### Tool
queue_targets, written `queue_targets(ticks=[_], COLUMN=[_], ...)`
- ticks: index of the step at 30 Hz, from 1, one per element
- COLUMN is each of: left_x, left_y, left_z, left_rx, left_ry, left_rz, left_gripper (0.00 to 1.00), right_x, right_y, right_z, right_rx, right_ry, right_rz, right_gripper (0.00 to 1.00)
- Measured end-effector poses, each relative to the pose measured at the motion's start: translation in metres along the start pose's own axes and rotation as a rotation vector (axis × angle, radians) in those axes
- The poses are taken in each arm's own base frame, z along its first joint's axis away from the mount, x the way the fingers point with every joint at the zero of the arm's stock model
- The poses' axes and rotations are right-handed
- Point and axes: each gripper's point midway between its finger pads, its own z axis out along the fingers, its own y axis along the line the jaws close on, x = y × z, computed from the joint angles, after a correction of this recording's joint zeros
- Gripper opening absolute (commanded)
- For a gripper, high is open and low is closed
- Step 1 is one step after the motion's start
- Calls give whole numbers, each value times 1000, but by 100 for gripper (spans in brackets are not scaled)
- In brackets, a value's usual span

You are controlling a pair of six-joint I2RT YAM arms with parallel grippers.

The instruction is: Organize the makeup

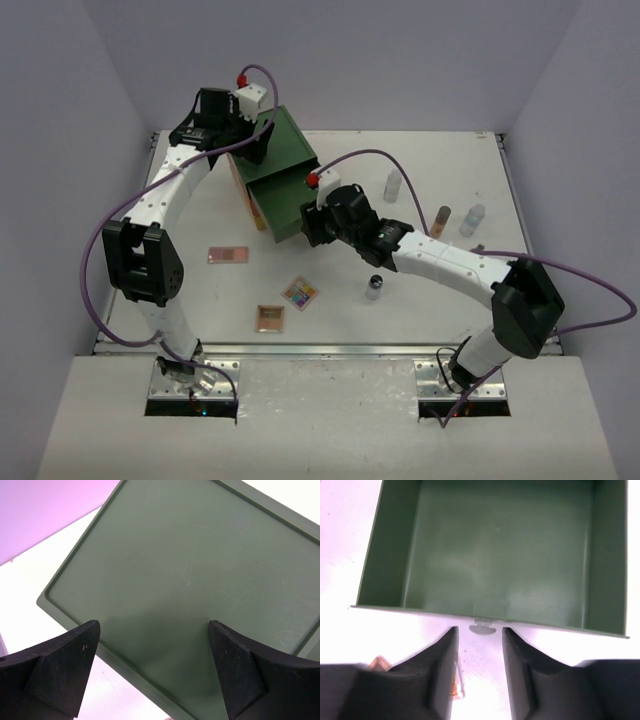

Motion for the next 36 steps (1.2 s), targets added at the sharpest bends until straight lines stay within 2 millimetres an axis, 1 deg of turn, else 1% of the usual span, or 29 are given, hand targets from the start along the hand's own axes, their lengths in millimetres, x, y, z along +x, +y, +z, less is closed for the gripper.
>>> queue_targets(ticks=[4, 7, 8, 11, 14, 16, 17, 19, 20, 22, 24, 25, 26, 28, 30, 32, 34, 36], left_x=[0, 1, 0, -4, -21, -38, -49, -71, -81, -90, -87, -78, -65, -25, 17, 60, 100, 151], left_y=[0, -1, -2, -4, -2, 1, 3, 10, 15, 24, 35, 40, 41, 31, 16, 2, -4, -11], left_z=[-2, -5, -6, -11, -23, -44, -59, -98, -122, -167, -206, -221, -229, -225, -212, -196, -171, -141], left_rx=[0, 6, 11, 23, 28, 29, 29, 25, 26, 26, 10, 0, 5, 75, 171, 278, 367, 461], left_ry=[8, 18, 20, 18, -31, -94, -135, -228, -281, -350, -388, -384, -360, -265, -163, -53, 41, 154], left_rz=[-3, -4, -3, -4, -6, 0, 8, 35, 68, 131, 221, 278, 328, 374, 417, 416, 401, 359], left_gripper=[93, 98, 100, 100, 100, 99, 97, 95, 96, 99, 100, 100, 100, 100, 100, 100, 100, 100], right_x=[6, 3, 1, -11, -31, -47, -54, -67, -70, -74, -76, -76, -76, -74, -72, -68, -63, -59], right_y=[4, 7, 9, 12, 19, 26, 28, 32, 33, 31, 25, 21, 17, 11, 7, 7, 7, 6], right_z=[-5, -13, -17, -32, -51, -66, -72, -86, -92, -102, -110, -113, -115, -119, -121, -123, -124, -125], right_rx=[-30, -55, -65, -99, -151, -195, -213, -248, -264, -279, -287, -288, -288, -286, -284, -292, -294, -293], right_ry=[45, 53, 51, 30, -12, -48, -65, -98, -108, -116, -119, -118, -115, -108, -103, -92, -83, -75], right_rz=[-27, -43, -50, -77, -106, -123, -128, -139, -141, -141, -135, -130, -125, -116, -113, -114, -117, -120], right_gripper=[75, 81, 83, 91, 99, 99, 99, 99, 99, 99, 99, 99, 99, 99, 99, 99, 99, 99])
